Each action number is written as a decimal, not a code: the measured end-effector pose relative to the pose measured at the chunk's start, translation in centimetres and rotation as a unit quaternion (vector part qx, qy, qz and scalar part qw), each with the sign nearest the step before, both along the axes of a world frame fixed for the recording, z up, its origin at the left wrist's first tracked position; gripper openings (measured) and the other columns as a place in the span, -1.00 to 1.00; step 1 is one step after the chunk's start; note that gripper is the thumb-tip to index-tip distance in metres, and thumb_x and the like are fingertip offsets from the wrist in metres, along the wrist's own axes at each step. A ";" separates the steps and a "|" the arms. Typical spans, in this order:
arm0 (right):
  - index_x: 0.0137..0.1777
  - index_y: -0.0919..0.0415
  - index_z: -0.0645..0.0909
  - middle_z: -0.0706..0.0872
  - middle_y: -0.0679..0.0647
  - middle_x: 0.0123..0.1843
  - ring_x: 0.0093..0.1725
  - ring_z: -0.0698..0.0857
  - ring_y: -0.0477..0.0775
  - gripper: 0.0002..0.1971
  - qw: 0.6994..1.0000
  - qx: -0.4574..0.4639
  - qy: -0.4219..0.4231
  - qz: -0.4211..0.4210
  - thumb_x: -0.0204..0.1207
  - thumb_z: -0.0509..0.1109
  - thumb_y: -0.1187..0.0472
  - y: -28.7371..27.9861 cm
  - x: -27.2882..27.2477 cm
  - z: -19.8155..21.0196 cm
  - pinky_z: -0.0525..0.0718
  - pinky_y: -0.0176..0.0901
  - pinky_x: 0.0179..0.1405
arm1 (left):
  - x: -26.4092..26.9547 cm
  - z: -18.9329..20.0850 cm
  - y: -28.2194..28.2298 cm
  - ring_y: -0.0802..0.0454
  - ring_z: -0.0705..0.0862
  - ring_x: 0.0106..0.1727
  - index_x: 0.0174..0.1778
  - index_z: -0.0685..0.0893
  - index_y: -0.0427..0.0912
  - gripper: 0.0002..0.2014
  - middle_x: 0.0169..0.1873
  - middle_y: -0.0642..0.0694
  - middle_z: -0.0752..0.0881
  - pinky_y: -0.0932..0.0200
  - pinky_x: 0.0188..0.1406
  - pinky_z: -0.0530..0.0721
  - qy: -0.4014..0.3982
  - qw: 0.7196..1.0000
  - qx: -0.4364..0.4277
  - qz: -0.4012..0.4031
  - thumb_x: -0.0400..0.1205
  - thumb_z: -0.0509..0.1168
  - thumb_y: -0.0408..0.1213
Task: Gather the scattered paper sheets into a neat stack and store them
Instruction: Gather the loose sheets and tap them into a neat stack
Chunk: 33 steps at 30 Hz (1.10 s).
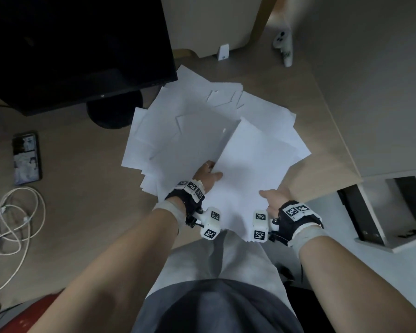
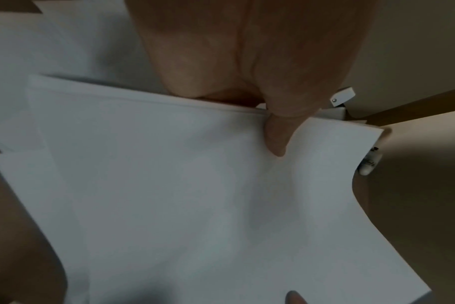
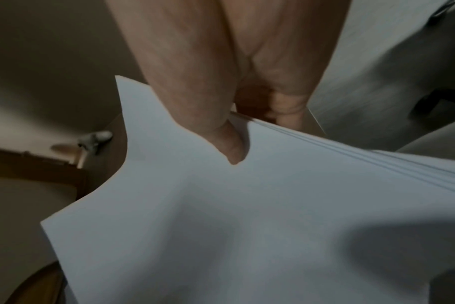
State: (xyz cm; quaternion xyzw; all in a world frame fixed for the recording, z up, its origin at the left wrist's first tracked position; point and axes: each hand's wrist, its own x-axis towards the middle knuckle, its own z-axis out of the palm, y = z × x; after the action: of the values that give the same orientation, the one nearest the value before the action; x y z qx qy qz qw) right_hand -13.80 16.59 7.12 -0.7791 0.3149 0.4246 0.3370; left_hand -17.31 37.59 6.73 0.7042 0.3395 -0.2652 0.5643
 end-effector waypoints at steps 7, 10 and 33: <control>0.54 0.31 0.33 0.52 0.22 0.47 0.41 0.54 0.24 -0.41 0.991 0.014 -0.080 0.105 0.57 0.42 0.19 3.4 1.0 0.3 0.47 -0.15 0.26 | -2.2 -0.5 3.2 -0.22 0.54 0.40 0.59 0.19 -0.18 -0.23 0.50 -0.34 0.44 0.03 0.42 0.50 0.060 0.985 0.003 0.164 0.53 0.43 -0.50; 0.53 0.37 0.34 0.55 0.24 0.46 0.39 0.56 0.20 -0.35 0.982 0.068 -0.095 0.149 0.48 0.51 0.31 5.6 1.6 0.1 0.51 -0.18 0.24 | -3.1 -0.5 4.8 -0.26 0.54 0.43 0.57 0.32 -0.34 -0.20 0.46 -0.29 0.51 0.00 0.40 0.48 0.130 0.977 0.023 0.170 0.48 0.54 -0.19; 0.22 0.25 0.68 0.78 0.13 0.13 0.10 0.74 0.18 -0.67 0.931 0.149 -0.105 0.316 0.49 0.46 0.15 7.0 3.2 0.2 0.67 -0.09 0.14 | -8.9 0.2 -1.4 -0.28 0.75 0.09 0.27 0.65 -0.24 -0.47 0.14 -0.28 0.76 -0.24 0.18 0.71 0.060 0.922 -0.001 0.383 0.39 0.50 -0.14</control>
State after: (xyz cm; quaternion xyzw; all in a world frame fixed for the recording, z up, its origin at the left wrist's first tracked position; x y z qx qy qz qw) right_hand -10.55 23.62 7.35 -0.8192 -0.0522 0.4668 0.3290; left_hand -26.19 36.23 6.92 0.5024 0.6163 -0.0715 0.6022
